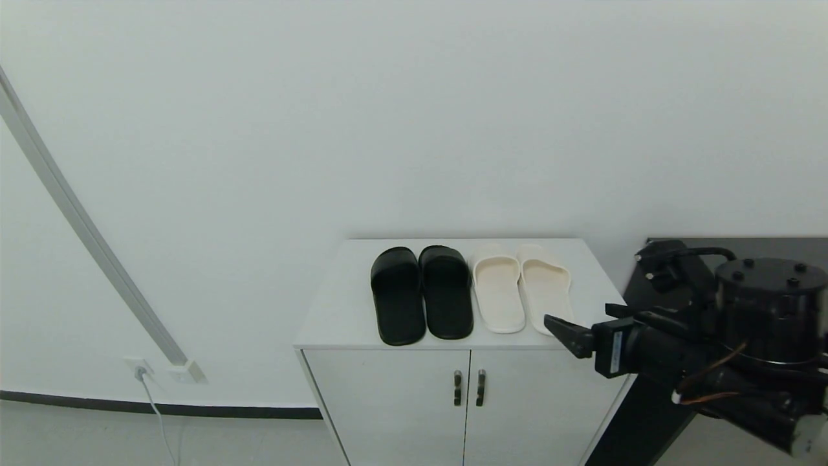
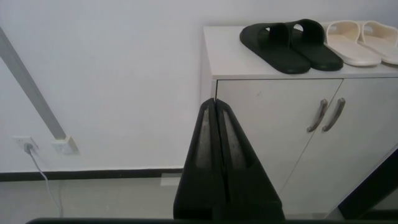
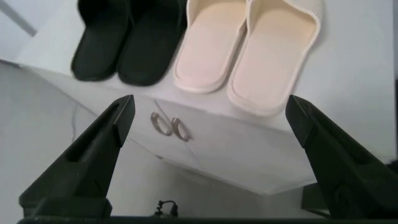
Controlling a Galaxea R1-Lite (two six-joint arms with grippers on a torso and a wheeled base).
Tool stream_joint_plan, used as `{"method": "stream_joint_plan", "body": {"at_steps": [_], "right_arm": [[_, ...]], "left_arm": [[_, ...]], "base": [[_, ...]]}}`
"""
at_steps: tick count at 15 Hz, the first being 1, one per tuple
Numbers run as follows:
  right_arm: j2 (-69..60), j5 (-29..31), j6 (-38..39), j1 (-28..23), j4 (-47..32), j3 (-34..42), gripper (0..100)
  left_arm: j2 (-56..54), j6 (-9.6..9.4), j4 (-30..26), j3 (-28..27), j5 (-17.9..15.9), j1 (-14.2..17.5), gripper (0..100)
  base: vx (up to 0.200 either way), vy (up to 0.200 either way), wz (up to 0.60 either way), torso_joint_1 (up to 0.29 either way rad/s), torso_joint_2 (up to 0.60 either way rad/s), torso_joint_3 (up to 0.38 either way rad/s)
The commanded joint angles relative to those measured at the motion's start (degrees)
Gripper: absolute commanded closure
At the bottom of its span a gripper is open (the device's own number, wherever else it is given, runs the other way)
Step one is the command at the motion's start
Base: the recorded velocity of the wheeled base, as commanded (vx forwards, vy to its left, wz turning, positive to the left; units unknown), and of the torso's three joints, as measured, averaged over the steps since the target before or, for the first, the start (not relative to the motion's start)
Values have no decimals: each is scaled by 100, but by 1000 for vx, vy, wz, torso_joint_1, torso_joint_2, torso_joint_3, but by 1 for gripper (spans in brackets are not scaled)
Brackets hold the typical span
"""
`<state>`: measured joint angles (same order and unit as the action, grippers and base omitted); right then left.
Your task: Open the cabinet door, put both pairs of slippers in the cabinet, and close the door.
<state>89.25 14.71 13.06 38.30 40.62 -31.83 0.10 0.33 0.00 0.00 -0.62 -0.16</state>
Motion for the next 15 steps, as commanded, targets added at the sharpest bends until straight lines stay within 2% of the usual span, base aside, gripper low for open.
{"method": "stream_joint_plan", "body": {"at_steps": [1, 4, 9, 12, 15], "right_arm": [[849, 286, 39, 98, 95, -429, 0], [1297, 743, 294, 221, 95, -825, 0], [1974, 1016, 312, 248, 104, -1449, 0], [2817, 1631, 250, 178, 658, -2161, 0], [3380, 1719, 145, 11, 895, -2635, 0]], "left_arm": [[-1, 2, 0, 0, 1, -2, 100], [-1, 46, 0, 0, 1, -2, 100], [-1, 46, 0, 0, 1, -2, 100], [-1, 46, 0, 0, 1, -2, 100], [-1, 46, 0, 0, 1, -2, 100]], "base": [[0, 0, 0, 0, 0, 0], [0, 0, 0, 0, 0, 0], [0, 0, 0, 0, 0, 0], [0, 0, 0, 0, 0, 0], [0, 0, 0, 0, 0, 0]]}}
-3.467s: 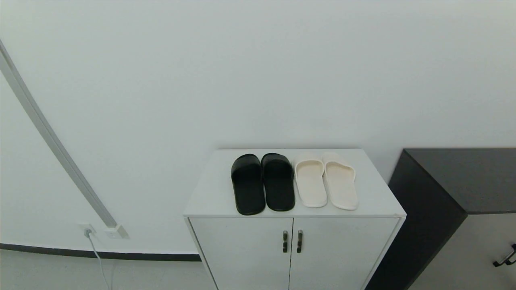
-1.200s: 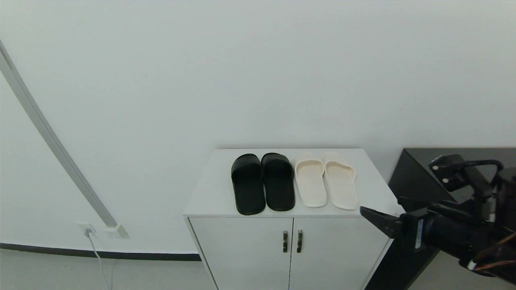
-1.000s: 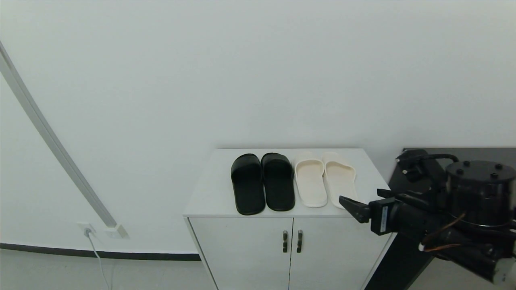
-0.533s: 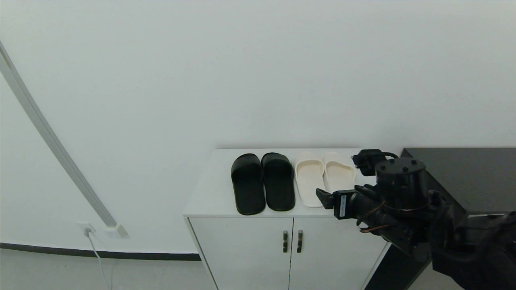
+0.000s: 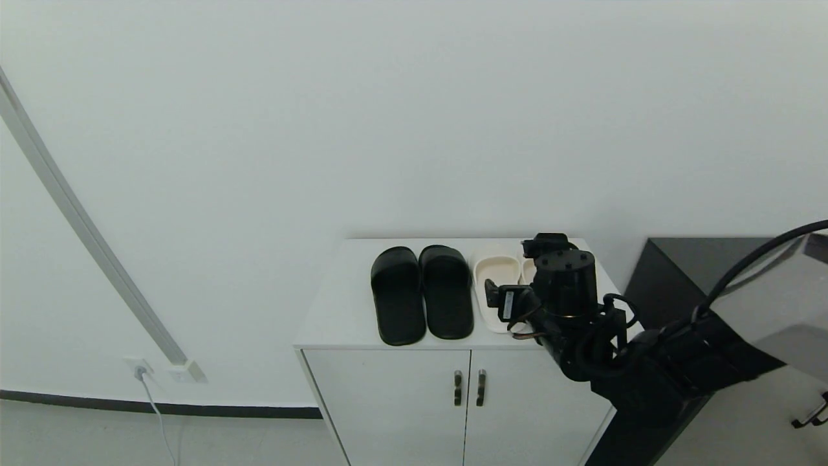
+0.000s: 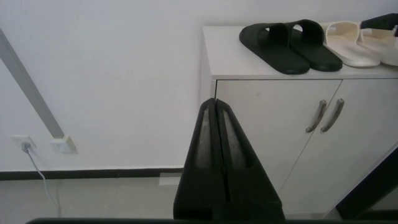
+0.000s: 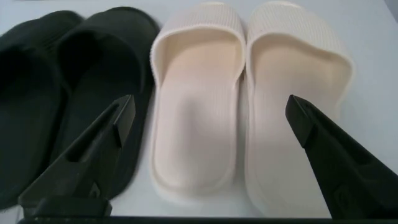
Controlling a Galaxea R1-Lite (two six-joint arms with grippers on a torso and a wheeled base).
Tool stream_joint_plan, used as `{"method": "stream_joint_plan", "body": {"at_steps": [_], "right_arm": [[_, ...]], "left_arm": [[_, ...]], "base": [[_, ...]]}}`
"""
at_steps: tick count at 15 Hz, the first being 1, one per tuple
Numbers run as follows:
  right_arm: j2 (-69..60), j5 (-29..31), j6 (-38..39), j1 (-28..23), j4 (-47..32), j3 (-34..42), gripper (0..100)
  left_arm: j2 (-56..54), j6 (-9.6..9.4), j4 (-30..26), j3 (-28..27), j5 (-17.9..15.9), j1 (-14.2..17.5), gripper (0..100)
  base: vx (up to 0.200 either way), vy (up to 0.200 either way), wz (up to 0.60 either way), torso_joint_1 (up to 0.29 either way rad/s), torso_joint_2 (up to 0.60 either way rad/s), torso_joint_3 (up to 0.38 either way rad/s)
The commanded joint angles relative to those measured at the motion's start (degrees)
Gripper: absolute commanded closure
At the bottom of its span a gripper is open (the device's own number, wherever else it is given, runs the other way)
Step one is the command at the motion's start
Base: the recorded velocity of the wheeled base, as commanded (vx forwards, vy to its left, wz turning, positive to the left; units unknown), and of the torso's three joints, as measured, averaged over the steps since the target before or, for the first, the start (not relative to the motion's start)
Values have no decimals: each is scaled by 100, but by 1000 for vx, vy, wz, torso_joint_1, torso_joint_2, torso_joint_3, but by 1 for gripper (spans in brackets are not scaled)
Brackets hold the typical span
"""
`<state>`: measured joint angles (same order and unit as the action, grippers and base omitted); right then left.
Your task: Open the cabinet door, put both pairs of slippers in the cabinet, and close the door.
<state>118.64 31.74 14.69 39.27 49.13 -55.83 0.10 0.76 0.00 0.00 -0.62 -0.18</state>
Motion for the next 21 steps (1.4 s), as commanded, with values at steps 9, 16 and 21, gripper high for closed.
{"method": "stream_joint_plan", "body": {"at_steps": [9, 16, 21], "right_arm": [[1118, 78, -379, -525, 27, -1167, 0], [1241, -327, -590, -727, -70, -1413, 0], [1495, -441, -581, -868, -158, -1835, 0]], "left_arm": [[-1, 4, 0, 0, 1, 1, 100], [-1, 4, 0, 0, 1, 1, 100], [-1, 4, 0, 0, 1, 1, 100]], "base": [[0, 0, 0, 0, 0, 0], [0, 0, 0, 0, 0, 0], [0, 0, 0, 0, 0, 0]]}}
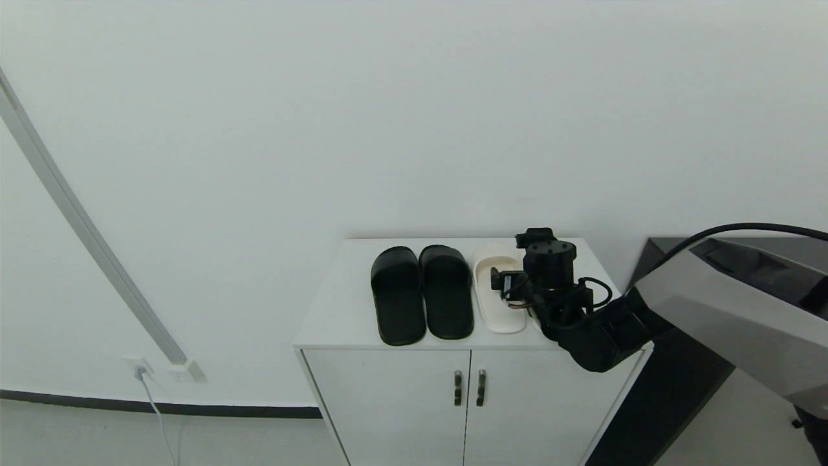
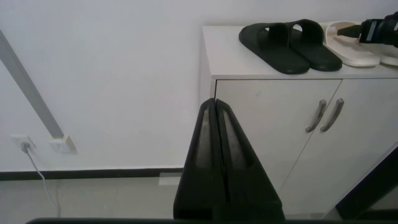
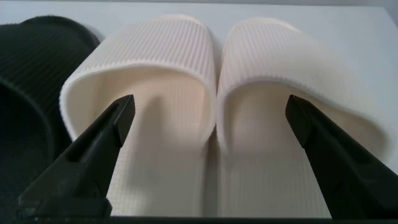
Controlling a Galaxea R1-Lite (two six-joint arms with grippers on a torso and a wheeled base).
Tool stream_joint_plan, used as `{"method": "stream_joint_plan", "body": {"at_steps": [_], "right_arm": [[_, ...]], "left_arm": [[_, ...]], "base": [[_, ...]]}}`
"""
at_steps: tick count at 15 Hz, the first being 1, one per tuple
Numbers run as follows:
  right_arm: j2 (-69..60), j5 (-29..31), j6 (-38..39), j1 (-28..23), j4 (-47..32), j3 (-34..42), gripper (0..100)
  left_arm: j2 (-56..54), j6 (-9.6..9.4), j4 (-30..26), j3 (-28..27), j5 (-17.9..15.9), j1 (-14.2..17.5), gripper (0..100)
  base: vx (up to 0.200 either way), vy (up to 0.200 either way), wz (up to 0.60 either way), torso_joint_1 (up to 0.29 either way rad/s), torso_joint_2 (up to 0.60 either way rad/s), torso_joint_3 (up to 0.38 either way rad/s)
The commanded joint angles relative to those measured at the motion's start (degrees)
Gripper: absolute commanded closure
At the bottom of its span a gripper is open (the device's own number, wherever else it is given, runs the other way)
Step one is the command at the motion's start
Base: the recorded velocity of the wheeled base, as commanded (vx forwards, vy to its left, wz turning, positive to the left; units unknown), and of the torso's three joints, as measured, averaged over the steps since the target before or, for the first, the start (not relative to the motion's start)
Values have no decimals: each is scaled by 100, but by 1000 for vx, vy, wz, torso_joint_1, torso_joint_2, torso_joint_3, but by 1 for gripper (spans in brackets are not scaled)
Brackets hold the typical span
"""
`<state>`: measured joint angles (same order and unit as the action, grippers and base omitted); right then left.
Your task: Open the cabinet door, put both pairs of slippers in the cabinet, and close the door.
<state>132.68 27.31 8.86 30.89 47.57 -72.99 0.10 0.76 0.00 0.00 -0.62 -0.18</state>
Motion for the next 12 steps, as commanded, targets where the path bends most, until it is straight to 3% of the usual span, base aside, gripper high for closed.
{"method": "stream_joint_plan", "body": {"at_steps": [1, 8, 9, 12], "right_arm": [[135, 3, 1, -39, -81, -216, 0], [557, -6, 1, -171, -406, -981, 0], [618, -6, 1, -189, -424, -1069, 100], [662, -6, 1, -206, -459, -1201, 100]], "left_arm": [[-1, 4, 0, 0, 1, 1, 100], [-1, 4, 0, 0, 1, 1, 100], [-1, 4, 0, 0, 1, 1, 100], [-1, 4, 0, 0, 1, 1, 100]], "base": [[0, 0, 0, 0, 0, 0], [0, 0, 0, 0, 0, 0], [0, 0, 0, 0, 0, 0], [0, 0, 0, 0, 0, 0]]}}
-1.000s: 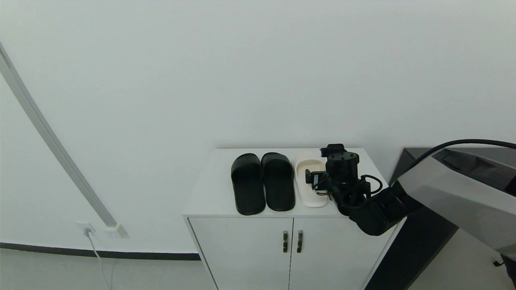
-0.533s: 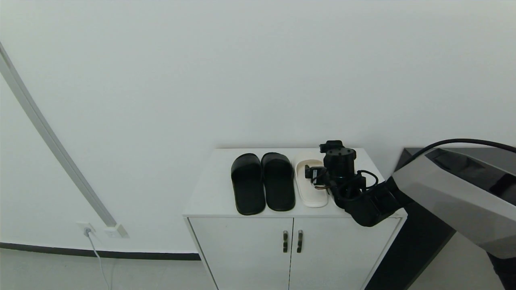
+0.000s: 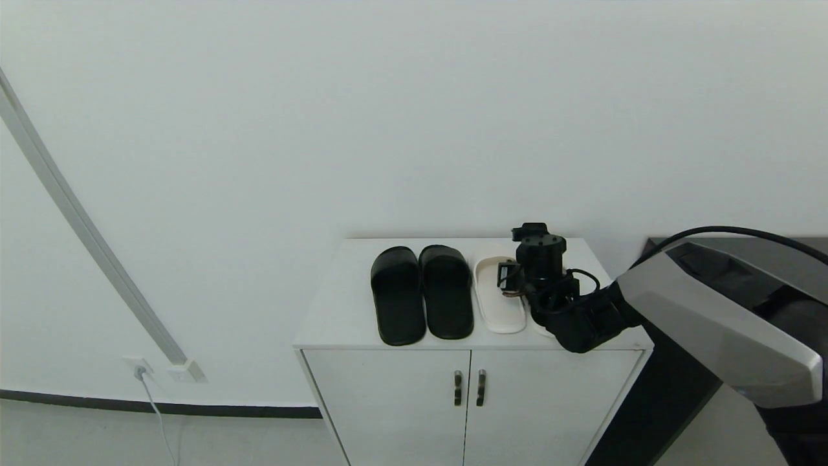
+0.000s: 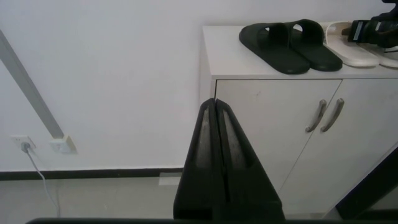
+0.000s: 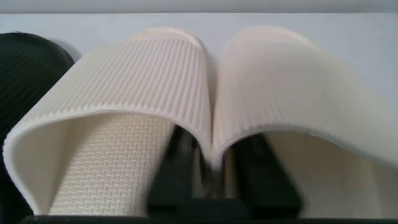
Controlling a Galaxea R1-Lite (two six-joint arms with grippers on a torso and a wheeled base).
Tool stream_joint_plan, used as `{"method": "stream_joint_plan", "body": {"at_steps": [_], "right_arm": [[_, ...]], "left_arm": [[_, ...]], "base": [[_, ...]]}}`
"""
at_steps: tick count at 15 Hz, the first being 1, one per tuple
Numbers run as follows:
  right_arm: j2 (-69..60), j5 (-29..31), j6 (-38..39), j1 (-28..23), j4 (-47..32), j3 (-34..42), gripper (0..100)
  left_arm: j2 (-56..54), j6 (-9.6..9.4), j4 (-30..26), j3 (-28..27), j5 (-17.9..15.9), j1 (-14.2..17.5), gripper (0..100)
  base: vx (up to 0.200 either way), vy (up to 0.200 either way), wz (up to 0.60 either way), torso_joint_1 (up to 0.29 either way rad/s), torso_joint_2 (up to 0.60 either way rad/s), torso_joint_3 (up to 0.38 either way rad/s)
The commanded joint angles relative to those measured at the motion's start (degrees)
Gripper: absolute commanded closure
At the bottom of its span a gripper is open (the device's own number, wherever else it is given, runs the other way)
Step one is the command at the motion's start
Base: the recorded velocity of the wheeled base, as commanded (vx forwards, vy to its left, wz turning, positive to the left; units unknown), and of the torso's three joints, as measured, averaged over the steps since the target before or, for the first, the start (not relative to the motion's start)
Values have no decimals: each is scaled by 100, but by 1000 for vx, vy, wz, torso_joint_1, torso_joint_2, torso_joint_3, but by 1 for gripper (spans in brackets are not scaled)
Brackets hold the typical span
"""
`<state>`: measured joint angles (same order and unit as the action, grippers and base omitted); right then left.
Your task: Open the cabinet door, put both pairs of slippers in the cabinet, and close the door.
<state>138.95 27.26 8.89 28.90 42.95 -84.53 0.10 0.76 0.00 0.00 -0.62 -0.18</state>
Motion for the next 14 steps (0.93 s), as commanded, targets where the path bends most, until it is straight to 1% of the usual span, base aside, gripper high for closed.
{"method": "stream_joint_plan", "body": {"at_steps": [1, 3, 5, 8, 10, 13, 14], "right_arm": [[27, -1, -10, -8, 3, -55, 100], [-34, 16, -19, 1, 12, -28, 100], [-201, 52, -194, -25, 38, 77, 100], [-817, 52, -300, -25, 21, 385, 100], [-1511, -80, -563, 54, 73, 1061, 100], [-2575, -1179, -599, 362, 214, 2424, 100], [-2715, -1337, -607, 406, 232, 2643, 100]], "left_arm": [[-1, 4, 0, 0, 1, 1, 100], [-1, 4, 0, 0, 1, 1, 100], [-1, 4, 0, 0, 1, 1, 100], [-1, 4, 0, 0, 1, 1, 100], [-1, 4, 0, 0, 9, 1, 100], [-1, 4, 0, 0, 9, 1, 100], [-1, 4, 0, 0, 9, 1, 100]], "base": [[0, 0, 0, 0, 0, 0], [0, 0, 0, 0, 0, 0], [0, 0, 0, 0, 0, 0], [0, 0, 0, 0, 0, 0], [0, 0, 0, 0, 0, 0], [0, 0, 0, 0, 0, 0], [0, 0, 0, 0, 0, 0]]}}
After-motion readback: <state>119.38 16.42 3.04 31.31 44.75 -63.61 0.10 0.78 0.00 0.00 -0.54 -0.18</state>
